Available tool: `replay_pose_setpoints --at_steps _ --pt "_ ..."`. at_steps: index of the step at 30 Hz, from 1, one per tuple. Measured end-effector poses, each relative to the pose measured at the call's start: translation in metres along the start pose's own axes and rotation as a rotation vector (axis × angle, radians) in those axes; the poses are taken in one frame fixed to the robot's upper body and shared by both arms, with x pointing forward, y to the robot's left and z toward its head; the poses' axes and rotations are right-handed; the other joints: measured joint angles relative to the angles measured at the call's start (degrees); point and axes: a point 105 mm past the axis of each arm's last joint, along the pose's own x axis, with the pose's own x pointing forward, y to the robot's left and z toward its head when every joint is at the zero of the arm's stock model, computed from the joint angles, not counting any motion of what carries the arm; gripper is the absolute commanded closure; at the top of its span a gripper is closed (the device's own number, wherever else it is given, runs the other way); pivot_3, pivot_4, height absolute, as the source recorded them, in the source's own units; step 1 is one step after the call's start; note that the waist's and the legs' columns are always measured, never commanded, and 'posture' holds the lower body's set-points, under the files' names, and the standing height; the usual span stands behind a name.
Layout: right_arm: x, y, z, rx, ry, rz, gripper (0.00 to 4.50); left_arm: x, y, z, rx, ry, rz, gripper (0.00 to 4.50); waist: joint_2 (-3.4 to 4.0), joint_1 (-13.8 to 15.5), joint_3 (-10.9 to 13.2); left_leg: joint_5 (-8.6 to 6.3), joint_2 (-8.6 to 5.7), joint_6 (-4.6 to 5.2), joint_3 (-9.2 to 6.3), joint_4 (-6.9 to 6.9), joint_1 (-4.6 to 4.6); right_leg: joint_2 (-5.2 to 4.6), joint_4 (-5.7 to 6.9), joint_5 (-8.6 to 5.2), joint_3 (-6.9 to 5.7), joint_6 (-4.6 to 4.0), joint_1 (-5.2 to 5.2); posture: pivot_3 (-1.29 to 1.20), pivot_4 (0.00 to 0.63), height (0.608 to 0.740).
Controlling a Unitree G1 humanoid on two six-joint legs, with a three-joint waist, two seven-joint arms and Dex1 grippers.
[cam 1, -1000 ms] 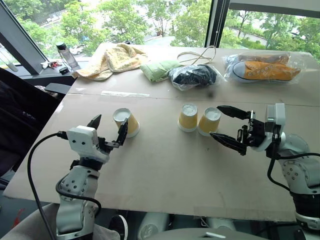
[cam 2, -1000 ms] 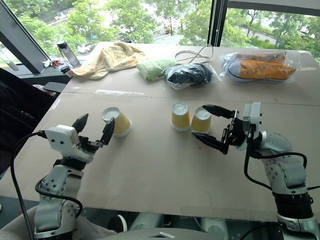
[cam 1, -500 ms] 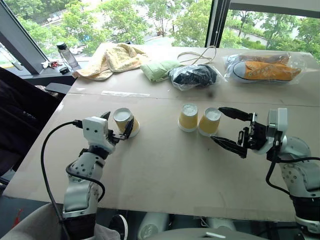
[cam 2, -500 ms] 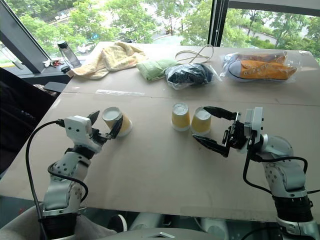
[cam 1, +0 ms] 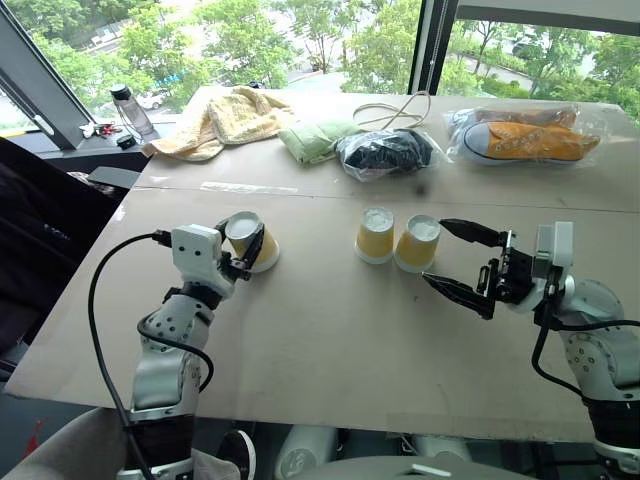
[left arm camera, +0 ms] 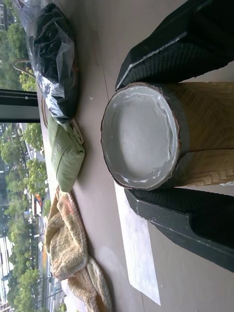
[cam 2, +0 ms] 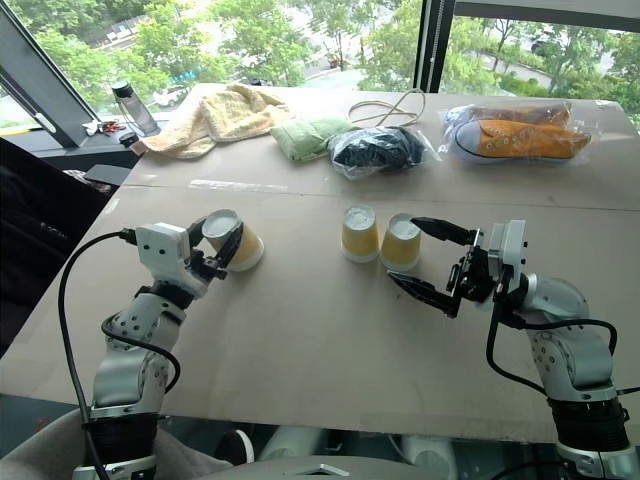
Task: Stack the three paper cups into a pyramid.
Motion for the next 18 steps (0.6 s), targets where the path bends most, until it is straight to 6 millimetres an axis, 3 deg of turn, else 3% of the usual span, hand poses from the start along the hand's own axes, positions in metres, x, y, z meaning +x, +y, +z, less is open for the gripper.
replay_pose_setpoints --at_steps 3,7,11,13,15,18 --pt "-0.001 0.001 0.0 -0.003 0.003 -0.007 0.0 0.012 -0.008 0.011 -0.004 -0.025 -0.05 2.14 -0.02 0.2 0.0 0.01 -0.01 -0.01 0.0 0.01 -0.01 0.0 0.0 0.0 -0.01 0.0 0.0 0.0 0.15 0.74" --pt "-0.012 -0.005 0.002 -0.017 0.022 -0.053 0.0 0.046 -0.038 0.054 -0.013 -0.117 -0.246 2.14 -0.04 0.73 0.01 0.1 -0.05 -0.16 -0.02 0.07 -0.04 -0.01 0.01 0.01 -0.03 0.01 0.01 0.0 0.15 0.74" --pt "-0.036 -0.015 0.001 -0.032 0.071 -0.144 0.0 0.073 -0.089 0.105 -0.032 -0.211 -0.548 2.14 -0.14 1.29 0.06 0.15 -0.09 -0.23 -0.04 0.08 -0.1 -0.01 0.01 0.01 -0.07 0.02 0.01 0.0 0.15 0.74" --pt "-0.046 -0.019 -0.003 -0.032 0.102 -0.187 0.0 0.077 -0.116 0.129 -0.03 -0.26 -0.708 2.14 -0.12 1.09 0.05 0.16 -0.1 -0.24 0.0 0.09 -0.08 -0.01 0.01 0.01 0.0 0.02 0.01 0.0 0.15 0.74" --pt "-0.05 -0.019 -0.004 -0.037 0.112 -0.209 0.0 0.079 -0.133 0.134 -0.05 -0.261 -0.798 2.14 -0.11 0.21 0.05 0.17 -0.09 -0.24 0.05 0.08 -0.04 0.02 0.07 0.01 0.06 0.03 0.0 0.0 0.15 0.74" --pt "-0.049 -0.015 -0.003 -0.045 0.109 -0.231 0.0 0.084 -0.149 0.121 -0.093 -0.197 -0.869 2.14 -0.13 -0.4 0.07 0.18 0.02 -0.25 0.04 0.08 -0.02 0.11 0.21 0.01 0.06 0.02 -0.04 0.0 0.15 0.74"
